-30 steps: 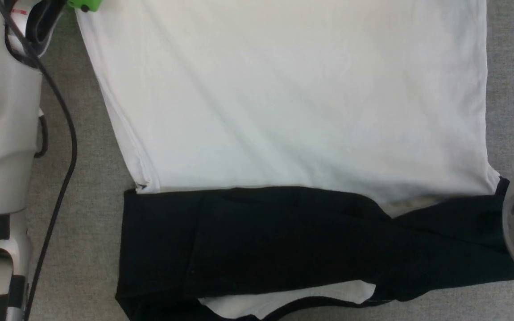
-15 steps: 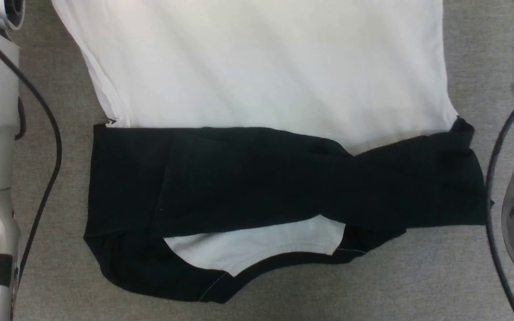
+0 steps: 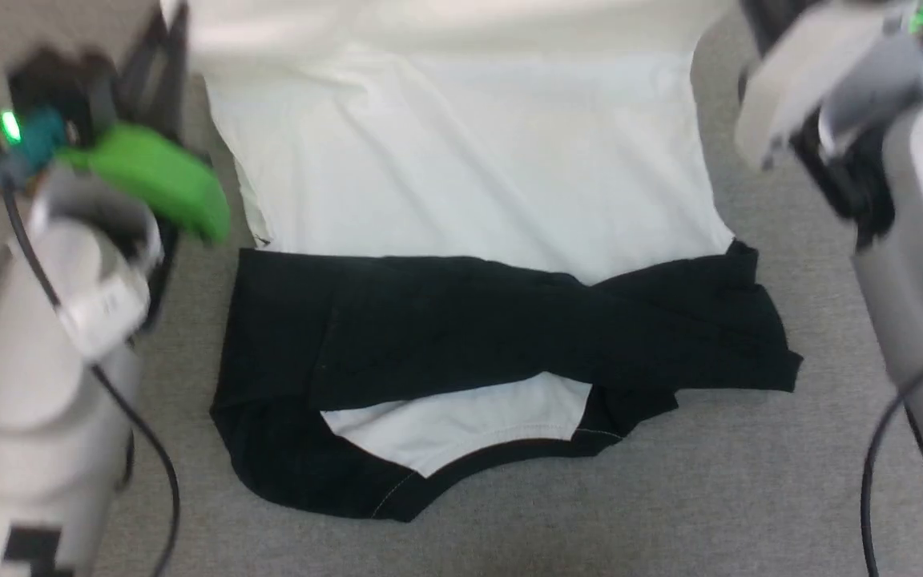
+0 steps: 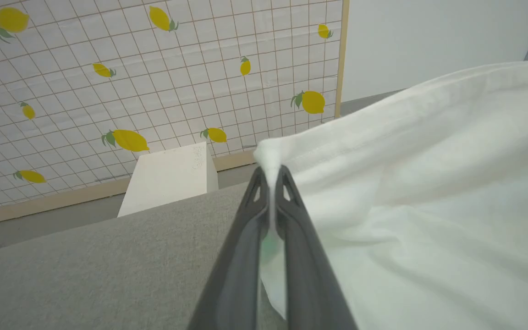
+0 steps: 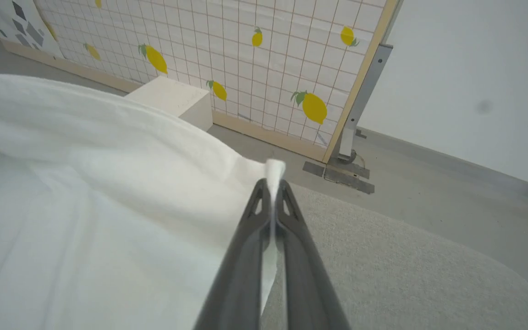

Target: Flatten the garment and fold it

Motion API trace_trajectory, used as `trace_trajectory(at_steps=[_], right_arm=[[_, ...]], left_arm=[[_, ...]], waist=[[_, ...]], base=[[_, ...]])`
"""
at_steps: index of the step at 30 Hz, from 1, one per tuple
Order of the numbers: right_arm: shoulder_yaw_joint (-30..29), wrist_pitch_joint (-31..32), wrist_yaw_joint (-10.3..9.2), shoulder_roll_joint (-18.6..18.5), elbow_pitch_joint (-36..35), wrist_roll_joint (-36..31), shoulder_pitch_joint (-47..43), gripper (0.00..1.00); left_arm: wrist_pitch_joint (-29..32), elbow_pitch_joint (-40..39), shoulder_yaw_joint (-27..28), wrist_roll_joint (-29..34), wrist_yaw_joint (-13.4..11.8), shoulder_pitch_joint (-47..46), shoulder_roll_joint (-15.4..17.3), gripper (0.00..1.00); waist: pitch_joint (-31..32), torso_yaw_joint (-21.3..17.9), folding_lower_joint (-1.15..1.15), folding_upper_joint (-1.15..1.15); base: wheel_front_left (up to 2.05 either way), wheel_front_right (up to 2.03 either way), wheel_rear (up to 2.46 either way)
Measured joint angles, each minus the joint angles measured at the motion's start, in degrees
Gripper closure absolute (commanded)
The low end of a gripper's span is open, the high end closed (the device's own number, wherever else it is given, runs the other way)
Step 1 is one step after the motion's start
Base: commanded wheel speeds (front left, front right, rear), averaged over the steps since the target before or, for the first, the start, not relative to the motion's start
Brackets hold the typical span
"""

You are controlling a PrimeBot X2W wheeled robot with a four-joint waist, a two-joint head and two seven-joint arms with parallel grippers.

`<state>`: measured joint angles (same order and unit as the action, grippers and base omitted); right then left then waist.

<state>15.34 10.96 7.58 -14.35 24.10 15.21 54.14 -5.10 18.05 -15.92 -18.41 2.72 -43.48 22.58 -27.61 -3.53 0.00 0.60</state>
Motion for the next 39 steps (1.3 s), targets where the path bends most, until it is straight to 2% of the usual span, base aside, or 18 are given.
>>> trace_trajectory(at_steps=[7,10,15,22,30,31,32,33,36,39], right_arm=[[-3.58,-0.78,0.00,-3.00,-13.43,2.81,-20.96,1.00],[-6.76,0.51,0.00,-3.07,-19.42,1.93,-30.16,1.00],[-10.82,3.45,0.00,-1.54,-25.96,0.14,-42.97,1.00],[-15.32,6.15,0.01,2.78,-28.42,-3.91,-53.79,1.00],[-16.17,5.20,0.00,6.19,-22.26,-5.57,-57.13,1.00],[-16.13,5.19,0.00,6.64,-21.49,-5.60,-57.13,0.71],[-16.01,5.31,0.00,6.89,-20.80,-5.63,-57.15,0.00],[-16.12,5.64,0.00,7.17,-20.18,-5.61,-57.17,0.00],[-16.92,5.95,0.00,7.71,-19.94,-5.58,-57.99,0.00],[-19.25,6.52,0.00,8.51,-21.34,-5.42,-60.17,0.00]], left_arm=[[-2.31,-13.89,-0.11,-1.83,-2.79,21.62,1.14,1.00],[-2.40,-18.03,-0.55,-2.54,-4.82,31.38,0.77,1.00],[-3.48,-20.29,-1.70,-5.04,-5.89,41.55,-0.40,1.00],[-5.37,-17.26,-3.59,-5.59,-5.65,46.58,-1.04,1.00],[-6.41,-9.83,-6.16,-5.79,-3.70,47.10,-2.63,1.00],[-6.20,-8.88,-6.46,-5.90,-3.59,47.10,-2.92,0.67],[-6.05,-8.15,-6.79,-5.90,-3.47,47.08,-3.07,0.21],[-5.99,-7.60,-7.00,-5.90,-3.43,47.08,-3.14,0.00],[-6.00,-6.92,-7.19,-5.90,-3.33,47.10,-3.13,0.00],[-6.12,-7.21,-6.69,-5.89,-4.24,47.71,-2.79,0.00]], waist=[[8.60,0.32,0.00,0.00],[11.95,0.50,0.00,0.00],[15.95,1.03,0.00,0.00],[18.12,2.13,-0.01,0.00],[18.24,2.47,0.00,0.00],[18.26,2.49,0.00,0.00],[18.30,2.52,-0.01,0.00],[18.40,2.57,0.00,0.00],[18.90,2.84,0.00,0.00],[19.77,3.21,0.00,0.00]], base=[[0.00,0.00,0.00],[0.00,0.00,0.00],[0.00,0.00,0.00],[0.00,0.00,0.00],[0.00,0.00,0.00],[0.00,0.00,0.00],[0.00,0.00,0.00],[0.00,0.00,0.00],[0.00,0.00,0.00],[0.00,0.00,0.00]])
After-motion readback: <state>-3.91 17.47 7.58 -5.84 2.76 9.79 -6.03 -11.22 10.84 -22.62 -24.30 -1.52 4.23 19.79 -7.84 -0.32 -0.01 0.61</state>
